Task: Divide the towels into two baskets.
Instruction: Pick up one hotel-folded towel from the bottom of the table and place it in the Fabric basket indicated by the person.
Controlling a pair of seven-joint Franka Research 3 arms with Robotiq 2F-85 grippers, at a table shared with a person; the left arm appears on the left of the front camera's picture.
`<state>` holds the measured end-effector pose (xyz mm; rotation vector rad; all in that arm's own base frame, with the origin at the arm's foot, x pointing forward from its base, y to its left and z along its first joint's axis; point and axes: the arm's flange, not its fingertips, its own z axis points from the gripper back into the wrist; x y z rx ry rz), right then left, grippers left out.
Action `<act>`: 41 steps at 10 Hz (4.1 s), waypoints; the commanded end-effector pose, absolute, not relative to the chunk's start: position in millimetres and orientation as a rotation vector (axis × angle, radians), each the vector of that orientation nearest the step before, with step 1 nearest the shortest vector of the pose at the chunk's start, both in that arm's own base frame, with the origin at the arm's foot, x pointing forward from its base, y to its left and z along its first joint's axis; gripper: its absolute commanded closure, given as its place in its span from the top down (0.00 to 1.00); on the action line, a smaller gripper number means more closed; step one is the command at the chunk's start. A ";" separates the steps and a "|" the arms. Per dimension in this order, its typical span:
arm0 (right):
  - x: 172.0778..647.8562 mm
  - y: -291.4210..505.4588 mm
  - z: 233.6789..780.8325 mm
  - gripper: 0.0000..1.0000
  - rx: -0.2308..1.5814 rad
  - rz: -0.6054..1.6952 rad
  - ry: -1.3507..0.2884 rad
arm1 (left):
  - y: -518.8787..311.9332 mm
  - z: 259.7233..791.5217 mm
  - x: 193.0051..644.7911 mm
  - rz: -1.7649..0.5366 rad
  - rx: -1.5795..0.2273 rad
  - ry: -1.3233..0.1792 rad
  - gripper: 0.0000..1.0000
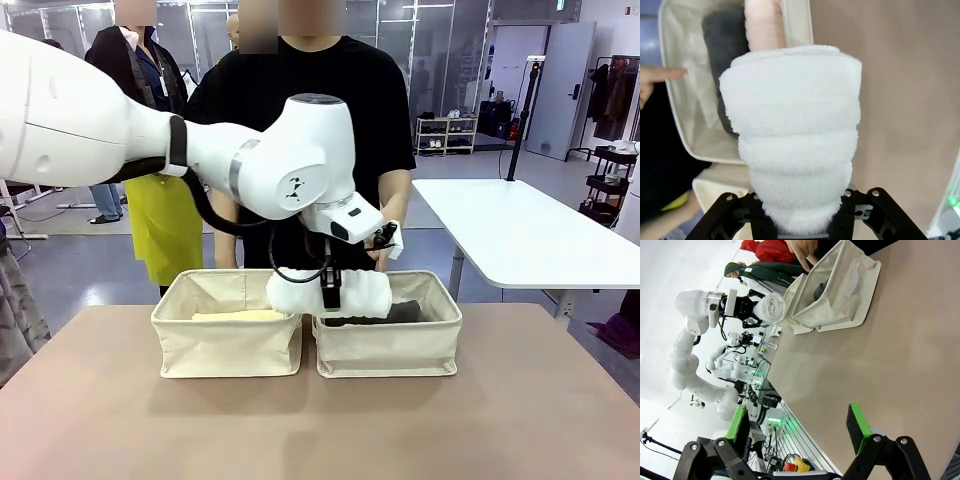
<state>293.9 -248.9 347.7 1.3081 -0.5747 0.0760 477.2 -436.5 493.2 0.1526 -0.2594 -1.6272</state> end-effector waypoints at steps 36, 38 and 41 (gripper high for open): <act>291.8 -247.4 352.1 0.98 1.314 0.052 -0.560 | -307.3 546.9 379.5 -1.030 -0.305 -0.507 1.00; 291.8 -247.4 352.1 0.98 1.314 0.052 -0.560 | -216.7 561.1 366.1 -0.892 -0.477 -0.475 1.00; 291.8 -247.4 352.1 0.98 1.314 0.052 -0.560 | -79.3 551.5 350.1 -0.706 -0.662 -0.482 1.00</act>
